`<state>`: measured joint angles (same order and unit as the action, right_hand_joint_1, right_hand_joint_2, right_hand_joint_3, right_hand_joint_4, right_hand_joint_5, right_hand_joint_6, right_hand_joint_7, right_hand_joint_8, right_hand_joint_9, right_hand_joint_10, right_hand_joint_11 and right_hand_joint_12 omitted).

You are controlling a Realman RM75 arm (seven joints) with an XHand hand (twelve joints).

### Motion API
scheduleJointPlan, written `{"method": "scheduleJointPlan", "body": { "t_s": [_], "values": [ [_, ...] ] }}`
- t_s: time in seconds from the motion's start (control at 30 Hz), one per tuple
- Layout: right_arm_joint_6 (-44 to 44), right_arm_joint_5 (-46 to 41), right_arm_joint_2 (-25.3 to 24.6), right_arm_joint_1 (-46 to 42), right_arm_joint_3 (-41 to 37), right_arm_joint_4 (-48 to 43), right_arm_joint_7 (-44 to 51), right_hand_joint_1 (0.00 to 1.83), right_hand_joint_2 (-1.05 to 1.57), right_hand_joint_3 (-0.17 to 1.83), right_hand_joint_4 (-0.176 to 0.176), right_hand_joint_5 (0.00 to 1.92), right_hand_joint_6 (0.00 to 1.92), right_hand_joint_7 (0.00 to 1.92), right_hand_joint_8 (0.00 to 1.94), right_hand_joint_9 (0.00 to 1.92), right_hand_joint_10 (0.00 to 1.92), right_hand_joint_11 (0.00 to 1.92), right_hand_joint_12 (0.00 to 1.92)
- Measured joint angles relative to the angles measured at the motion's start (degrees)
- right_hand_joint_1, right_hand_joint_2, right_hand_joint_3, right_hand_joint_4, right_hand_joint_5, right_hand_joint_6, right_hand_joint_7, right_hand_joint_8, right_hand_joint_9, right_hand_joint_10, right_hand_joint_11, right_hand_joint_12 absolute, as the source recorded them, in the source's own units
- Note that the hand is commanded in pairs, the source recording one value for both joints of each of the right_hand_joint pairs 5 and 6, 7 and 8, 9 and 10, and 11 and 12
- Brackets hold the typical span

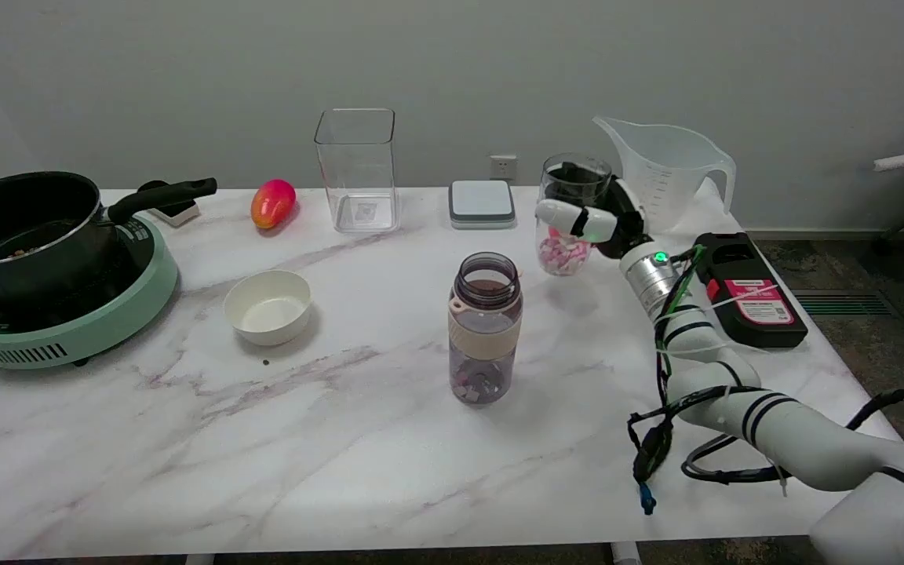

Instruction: Pour the contents of the measuring cup into the bottle.

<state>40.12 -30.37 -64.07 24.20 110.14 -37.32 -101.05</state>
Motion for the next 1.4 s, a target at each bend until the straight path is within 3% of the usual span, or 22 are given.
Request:
{"method": "scheduleJointPlan", "body": {
  "t_s": [0.47,1.0,1.4],
  "values": [
    [-0.72,0.14,7.42,-9.51,-8.11,-20.9,5.78,1.42,0.98,0.59,0.0,1.47,1.47,1.51,1.51,1.39,1.39,1.2,1.2],
    [-10.25,0.26,11.76,-19.84,-16.2,-45.18,31.87,1.46,0.81,0.75,0.0,1.41,1.41,1.47,1.47,1.35,1.35,1.14,1.14],
    [-12.76,4.11,14.66,-22.92,-18.94,-54.65,48.6,1.45,0.84,0.71,0.0,1.46,1.46,1.49,1.49,1.37,1.37,1.18,1.18]
  ]
}}
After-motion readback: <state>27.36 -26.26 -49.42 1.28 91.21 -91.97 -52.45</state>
